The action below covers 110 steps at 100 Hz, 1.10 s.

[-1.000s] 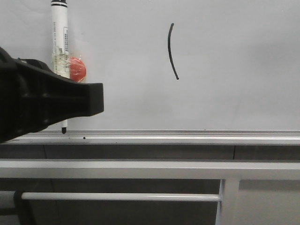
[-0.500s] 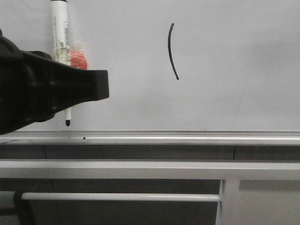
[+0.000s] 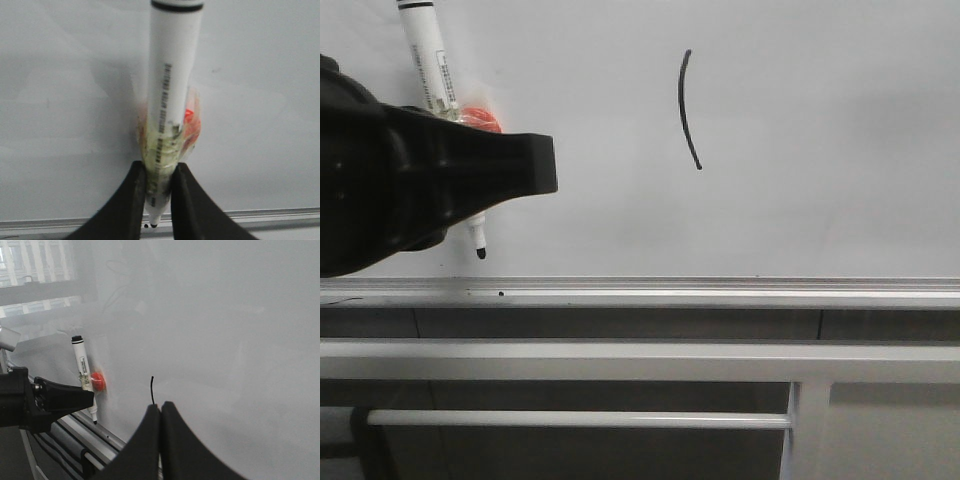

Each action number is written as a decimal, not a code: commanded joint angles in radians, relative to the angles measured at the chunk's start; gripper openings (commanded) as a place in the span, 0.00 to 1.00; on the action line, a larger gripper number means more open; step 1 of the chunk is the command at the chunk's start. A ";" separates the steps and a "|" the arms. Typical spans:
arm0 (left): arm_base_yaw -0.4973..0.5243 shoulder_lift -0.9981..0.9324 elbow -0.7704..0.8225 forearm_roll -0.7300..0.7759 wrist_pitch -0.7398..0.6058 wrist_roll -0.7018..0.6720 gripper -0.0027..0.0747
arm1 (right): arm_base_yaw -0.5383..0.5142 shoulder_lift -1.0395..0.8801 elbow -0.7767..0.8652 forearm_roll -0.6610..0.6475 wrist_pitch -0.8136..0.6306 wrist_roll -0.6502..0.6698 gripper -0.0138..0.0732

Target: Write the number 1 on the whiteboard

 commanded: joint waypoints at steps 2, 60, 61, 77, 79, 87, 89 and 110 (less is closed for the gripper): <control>0.010 -0.018 -0.029 0.061 0.097 -0.012 0.01 | 0.001 0.005 -0.028 -0.032 -0.012 -0.010 0.08; -0.043 -0.025 -0.029 0.061 0.162 -0.001 0.46 | 0.001 0.005 -0.028 -0.032 -0.014 -0.010 0.08; -0.045 -0.025 -0.029 0.061 0.162 0.001 0.46 | 0.001 0.005 -0.028 -0.032 -0.014 -0.010 0.08; -0.103 -0.025 -0.029 0.061 0.162 0.064 0.46 | 0.001 0.005 -0.028 -0.032 -0.014 -0.010 0.08; -0.112 -0.026 -0.029 0.061 0.162 0.078 0.46 | 0.001 0.005 -0.028 -0.032 -0.014 -0.010 0.08; -0.143 -0.048 -0.029 0.058 0.162 0.137 0.46 | 0.001 0.005 -0.028 -0.032 -0.014 -0.010 0.08; -0.152 -0.054 -0.029 0.043 0.162 0.154 0.46 | 0.001 0.005 -0.028 -0.032 -0.014 -0.010 0.08; -0.187 -0.170 -0.015 -0.063 0.162 0.277 0.46 | 0.001 0.005 -0.028 -0.032 -0.011 -0.010 0.08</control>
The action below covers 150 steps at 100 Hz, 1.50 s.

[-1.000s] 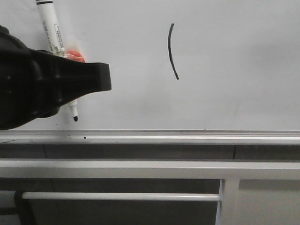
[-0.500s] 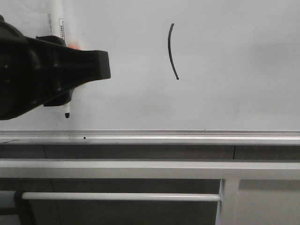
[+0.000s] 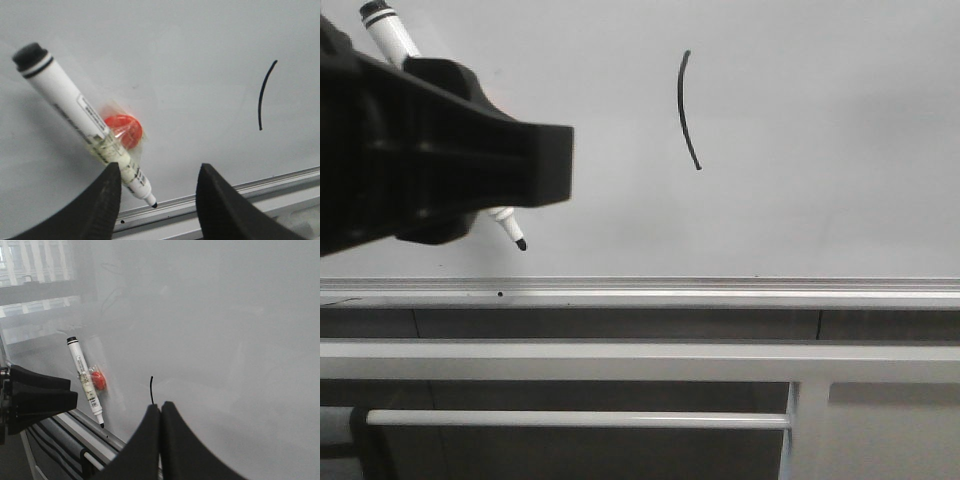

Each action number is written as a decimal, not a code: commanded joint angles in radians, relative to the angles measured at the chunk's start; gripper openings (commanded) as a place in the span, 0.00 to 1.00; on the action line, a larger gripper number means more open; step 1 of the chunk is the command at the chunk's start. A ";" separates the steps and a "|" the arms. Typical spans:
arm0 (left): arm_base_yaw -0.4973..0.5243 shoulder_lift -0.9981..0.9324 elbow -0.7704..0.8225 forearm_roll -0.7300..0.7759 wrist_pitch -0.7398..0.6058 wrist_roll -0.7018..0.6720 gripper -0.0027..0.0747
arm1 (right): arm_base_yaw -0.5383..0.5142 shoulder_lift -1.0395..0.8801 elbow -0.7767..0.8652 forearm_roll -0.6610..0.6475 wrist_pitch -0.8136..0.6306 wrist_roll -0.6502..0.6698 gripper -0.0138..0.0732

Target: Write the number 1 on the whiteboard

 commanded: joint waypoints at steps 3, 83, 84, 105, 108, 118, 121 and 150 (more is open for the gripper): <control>-0.013 -0.085 -0.009 -0.002 0.103 0.037 0.46 | 0.001 0.005 -0.028 -0.032 -0.011 -0.007 0.08; -0.304 -0.332 0.029 -0.180 0.093 0.410 0.01 | 0.001 0.005 -0.028 -0.024 -0.002 -0.007 0.08; -0.304 -0.332 0.029 -0.177 0.093 0.410 0.01 | 0.001 0.005 -0.028 -0.024 -0.002 -0.007 0.08; -0.304 -0.332 0.029 -0.161 0.102 0.410 0.01 | 0.001 0.005 -0.028 -0.024 -0.002 -0.007 0.08; -0.304 -0.332 0.029 -0.161 0.100 0.410 0.01 | 0.001 0.005 -0.028 -0.024 -0.002 -0.007 0.08; -0.304 -0.332 0.029 -0.161 0.090 0.410 0.01 | 0.001 0.005 -0.028 -0.024 -0.002 -0.007 0.08; -0.304 -0.332 0.029 -0.161 0.088 0.410 0.01 | 0.001 0.005 -0.028 -0.024 -0.002 -0.007 0.08; -0.304 -0.332 0.029 -0.164 0.088 0.419 0.01 | 0.001 0.005 -0.028 -0.024 -0.002 -0.007 0.08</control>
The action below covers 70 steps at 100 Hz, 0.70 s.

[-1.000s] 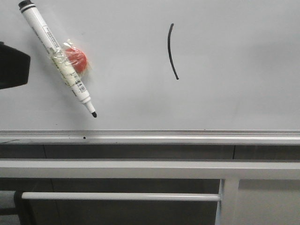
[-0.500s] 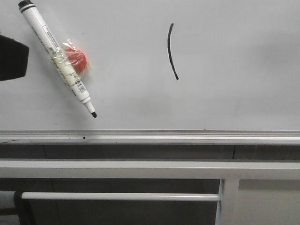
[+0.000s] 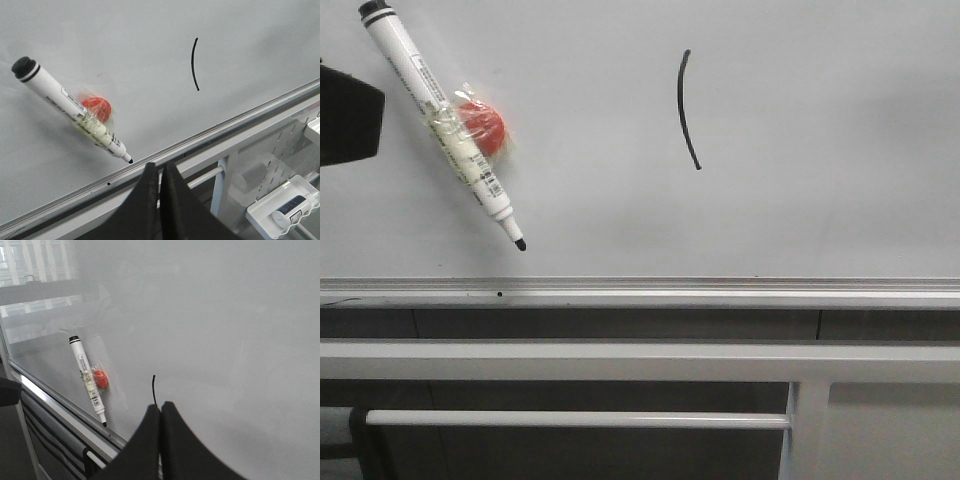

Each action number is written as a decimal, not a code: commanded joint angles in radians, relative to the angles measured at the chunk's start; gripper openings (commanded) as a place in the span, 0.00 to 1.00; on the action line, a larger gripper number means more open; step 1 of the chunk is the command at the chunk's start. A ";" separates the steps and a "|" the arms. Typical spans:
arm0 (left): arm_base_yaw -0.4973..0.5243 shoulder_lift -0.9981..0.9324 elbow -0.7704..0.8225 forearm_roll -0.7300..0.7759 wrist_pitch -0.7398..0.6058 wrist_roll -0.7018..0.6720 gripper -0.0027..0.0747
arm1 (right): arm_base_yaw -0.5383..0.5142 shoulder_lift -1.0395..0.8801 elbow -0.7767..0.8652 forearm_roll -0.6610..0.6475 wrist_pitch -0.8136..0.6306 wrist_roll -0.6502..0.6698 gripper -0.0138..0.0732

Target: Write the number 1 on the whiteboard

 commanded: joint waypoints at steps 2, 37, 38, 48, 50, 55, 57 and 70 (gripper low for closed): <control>-0.006 -0.011 -0.019 0.066 0.080 0.022 0.01 | 0.001 0.005 -0.028 -0.031 -0.008 -0.007 0.08; 0.229 -0.173 -0.021 0.161 -0.038 0.078 0.01 | 0.001 0.005 -0.028 -0.031 -0.012 -0.007 0.08; 0.259 -0.176 -0.021 0.164 -0.051 0.078 0.01 | 0.001 0.005 -0.028 -0.031 -0.012 -0.007 0.08; 0.496 -0.226 -0.021 0.168 -0.319 0.124 0.01 | 0.001 0.005 -0.028 -0.031 -0.012 -0.007 0.08; 0.549 -0.240 -0.021 0.168 -0.390 0.142 0.01 | 0.001 0.005 -0.028 -0.031 -0.012 -0.007 0.08; 0.676 -0.278 -0.021 0.168 -0.560 0.190 0.01 | 0.001 0.005 -0.028 -0.031 -0.012 -0.007 0.08; 0.729 -0.297 -0.021 0.168 -0.632 0.212 0.01 | 0.001 0.005 -0.028 -0.031 -0.012 -0.007 0.08; 1.024 -0.444 -0.015 0.168 -0.981 0.296 0.01 | 0.001 0.005 -0.028 -0.031 -0.012 -0.007 0.08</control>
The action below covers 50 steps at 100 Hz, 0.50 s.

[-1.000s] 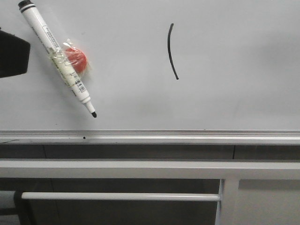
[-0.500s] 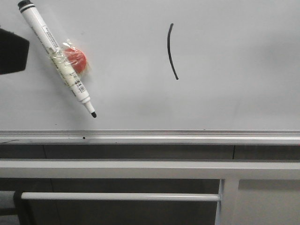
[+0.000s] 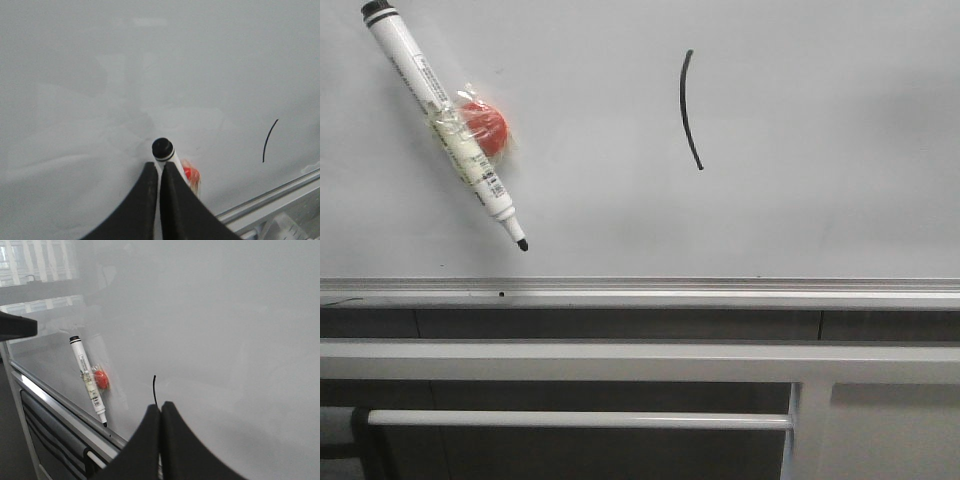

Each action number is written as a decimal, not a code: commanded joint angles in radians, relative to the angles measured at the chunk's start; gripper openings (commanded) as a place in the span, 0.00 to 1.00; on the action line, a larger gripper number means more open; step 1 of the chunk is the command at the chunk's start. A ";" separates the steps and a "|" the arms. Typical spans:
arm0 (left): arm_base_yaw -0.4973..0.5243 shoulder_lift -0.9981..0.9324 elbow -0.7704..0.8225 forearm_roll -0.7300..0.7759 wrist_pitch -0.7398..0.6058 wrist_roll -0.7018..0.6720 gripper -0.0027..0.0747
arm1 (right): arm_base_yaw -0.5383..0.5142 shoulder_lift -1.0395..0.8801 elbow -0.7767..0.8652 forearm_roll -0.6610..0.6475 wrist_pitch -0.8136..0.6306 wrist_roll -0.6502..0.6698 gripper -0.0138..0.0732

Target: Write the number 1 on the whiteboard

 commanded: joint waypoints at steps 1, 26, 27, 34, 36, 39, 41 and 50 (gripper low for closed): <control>0.176 -0.088 -0.020 0.055 -0.212 0.050 0.01 | 0.001 0.005 -0.028 -0.031 -0.012 -0.007 0.08; 0.652 -0.347 0.080 0.055 -0.483 0.065 0.01 | 0.001 0.005 -0.028 -0.031 -0.012 -0.007 0.08; 0.671 -0.353 0.088 0.055 -0.487 0.065 0.01 | 0.001 0.005 -0.028 -0.031 -0.012 -0.007 0.08; 0.751 -0.413 0.130 0.055 -0.525 0.065 0.01 | 0.001 0.005 -0.028 -0.031 -0.012 -0.007 0.08; 0.771 -0.429 0.141 0.055 -0.534 0.065 0.01 | 0.001 0.005 -0.028 -0.031 -0.012 -0.007 0.08; 0.795 -0.449 0.156 0.055 -0.553 0.063 0.01 | 0.001 0.005 -0.028 -0.031 -0.012 -0.007 0.08; 0.812 -0.462 0.165 0.055 -0.560 0.060 0.01 | 0.001 0.005 -0.028 -0.031 -0.012 -0.007 0.08; 0.868 -0.502 0.194 0.053 -0.590 0.058 0.01 | 0.001 0.005 -0.028 -0.031 -0.012 -0.007 0.08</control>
